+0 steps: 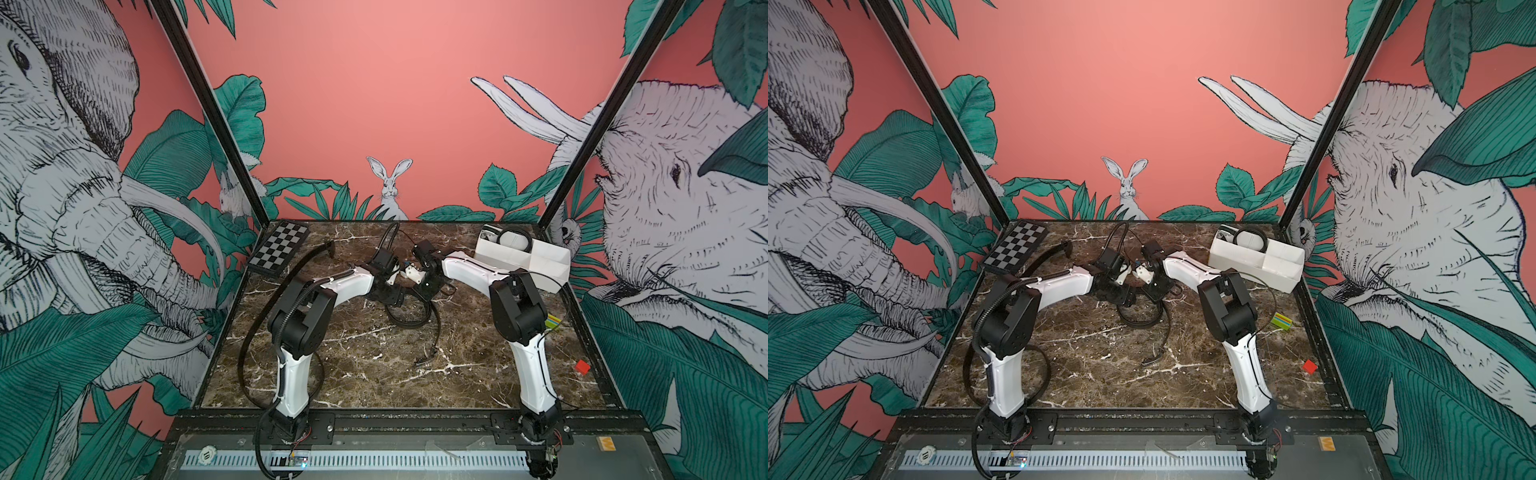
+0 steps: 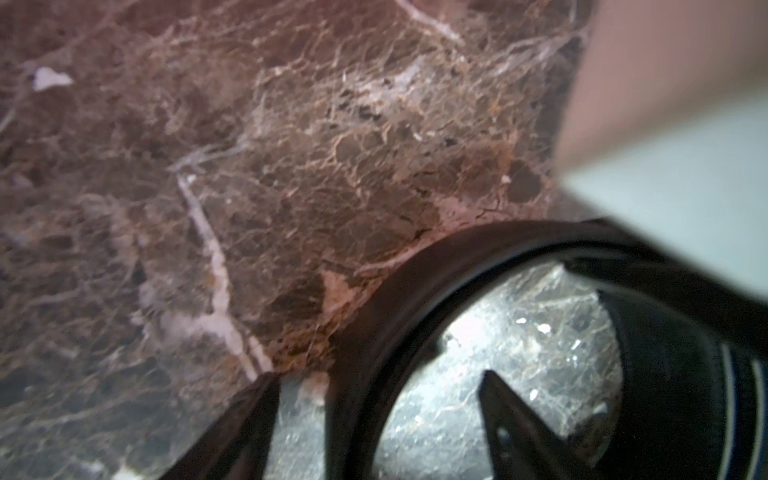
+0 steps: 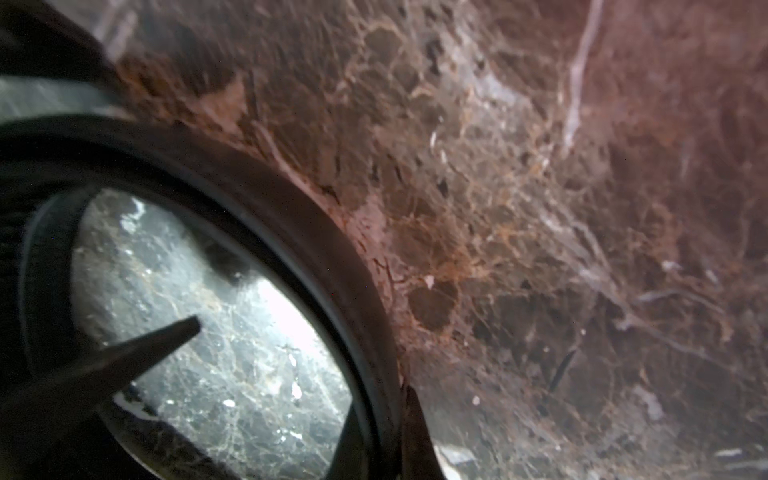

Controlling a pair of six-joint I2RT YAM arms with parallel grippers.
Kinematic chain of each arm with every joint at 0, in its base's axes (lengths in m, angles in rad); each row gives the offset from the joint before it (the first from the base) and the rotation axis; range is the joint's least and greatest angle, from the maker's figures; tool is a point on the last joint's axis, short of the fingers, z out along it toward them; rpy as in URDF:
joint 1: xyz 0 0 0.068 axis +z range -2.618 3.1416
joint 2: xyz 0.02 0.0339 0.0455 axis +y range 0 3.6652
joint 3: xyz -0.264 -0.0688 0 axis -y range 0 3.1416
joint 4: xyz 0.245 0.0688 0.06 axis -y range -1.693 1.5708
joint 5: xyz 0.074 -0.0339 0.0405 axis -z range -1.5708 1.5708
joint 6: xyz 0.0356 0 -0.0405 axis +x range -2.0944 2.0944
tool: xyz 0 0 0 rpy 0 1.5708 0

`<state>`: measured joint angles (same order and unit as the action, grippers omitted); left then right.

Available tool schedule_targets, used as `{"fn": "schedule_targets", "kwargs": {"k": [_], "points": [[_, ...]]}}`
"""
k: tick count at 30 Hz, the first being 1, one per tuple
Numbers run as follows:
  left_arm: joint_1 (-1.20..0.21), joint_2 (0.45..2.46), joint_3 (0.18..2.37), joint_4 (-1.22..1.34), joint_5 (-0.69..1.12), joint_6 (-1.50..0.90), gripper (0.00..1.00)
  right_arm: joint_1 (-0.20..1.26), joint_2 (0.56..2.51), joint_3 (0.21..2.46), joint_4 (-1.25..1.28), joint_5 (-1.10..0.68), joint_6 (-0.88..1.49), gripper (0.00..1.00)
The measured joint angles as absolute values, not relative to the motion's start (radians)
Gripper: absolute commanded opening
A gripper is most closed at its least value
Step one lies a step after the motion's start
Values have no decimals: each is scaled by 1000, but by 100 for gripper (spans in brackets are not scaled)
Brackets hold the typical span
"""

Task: Place the belts into the storage roll
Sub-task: Roll the belt at the center of the board.

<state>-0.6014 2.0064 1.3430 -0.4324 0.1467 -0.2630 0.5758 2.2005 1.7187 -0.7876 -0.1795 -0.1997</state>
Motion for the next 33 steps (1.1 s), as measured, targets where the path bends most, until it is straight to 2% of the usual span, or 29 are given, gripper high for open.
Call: {"fn": "schedule_targets", "kwargs": {"k": [1,3,5,8,11,22,33], "points": [[-602,2016,1352,-431,147,-266,50,575,2202,1721,-792,-182,-196,0],[-604,2029,1364,-429,139,-268,34,573,2205,1725,-795,-188,-186,10],[-607,2035,1365,-428,126,-265,21,568,2206,1730,-799,-196,-176,28],[-617,2041,1361,-424,97,-261,16,561,2205,1736,-800,-212,-151,46],[-629,2041,1357,-423,60,-257,15,546,2193,1728,-793,-226,-129,54],[-654,2032,1343,-409,-52,-256,15,485,1925,1548,-787,-239,-42,55],[-661,2037,1342,-407,-77,-261,15,487,1916,1372,-779,-221,27,44]]}}
